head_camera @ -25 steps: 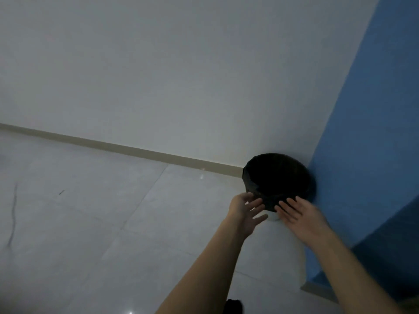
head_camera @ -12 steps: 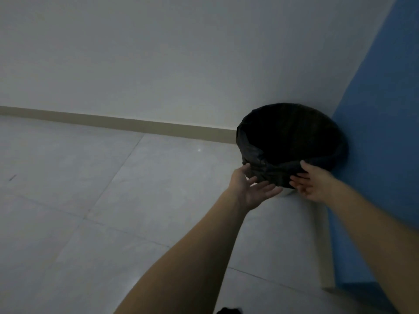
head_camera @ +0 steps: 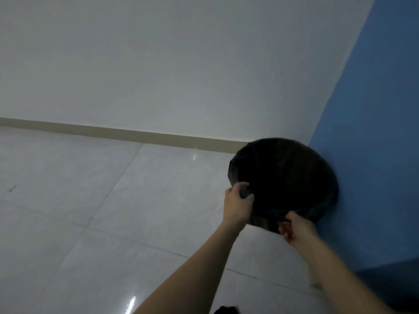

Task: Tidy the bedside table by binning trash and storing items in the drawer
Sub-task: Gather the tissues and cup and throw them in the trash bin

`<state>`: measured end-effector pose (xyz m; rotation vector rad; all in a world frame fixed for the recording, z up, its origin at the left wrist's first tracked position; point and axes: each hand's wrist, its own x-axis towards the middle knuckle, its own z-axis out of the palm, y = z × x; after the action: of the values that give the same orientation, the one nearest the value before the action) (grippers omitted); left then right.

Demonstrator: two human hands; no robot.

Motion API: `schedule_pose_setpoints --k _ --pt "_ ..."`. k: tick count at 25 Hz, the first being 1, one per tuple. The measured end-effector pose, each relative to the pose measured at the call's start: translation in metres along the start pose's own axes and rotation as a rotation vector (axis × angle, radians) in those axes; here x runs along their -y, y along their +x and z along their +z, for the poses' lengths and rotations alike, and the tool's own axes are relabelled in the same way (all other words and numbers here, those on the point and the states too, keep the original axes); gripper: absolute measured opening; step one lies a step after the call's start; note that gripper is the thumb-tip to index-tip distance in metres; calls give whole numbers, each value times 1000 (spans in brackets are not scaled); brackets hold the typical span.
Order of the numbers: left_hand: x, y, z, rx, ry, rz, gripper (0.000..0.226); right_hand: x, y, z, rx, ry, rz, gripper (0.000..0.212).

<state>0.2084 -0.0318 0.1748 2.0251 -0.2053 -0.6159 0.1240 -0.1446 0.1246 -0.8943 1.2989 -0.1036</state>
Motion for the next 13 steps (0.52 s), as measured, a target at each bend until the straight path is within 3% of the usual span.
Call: schedule_pose_setpoints --k 6,13 --pt "55 -93 3 204 616 56 44 -82 -59 -40 -33 69 140 24" --pt "96 -229 -14 451 840 -14 57 -171 -153 -91 -41 27 321 12"
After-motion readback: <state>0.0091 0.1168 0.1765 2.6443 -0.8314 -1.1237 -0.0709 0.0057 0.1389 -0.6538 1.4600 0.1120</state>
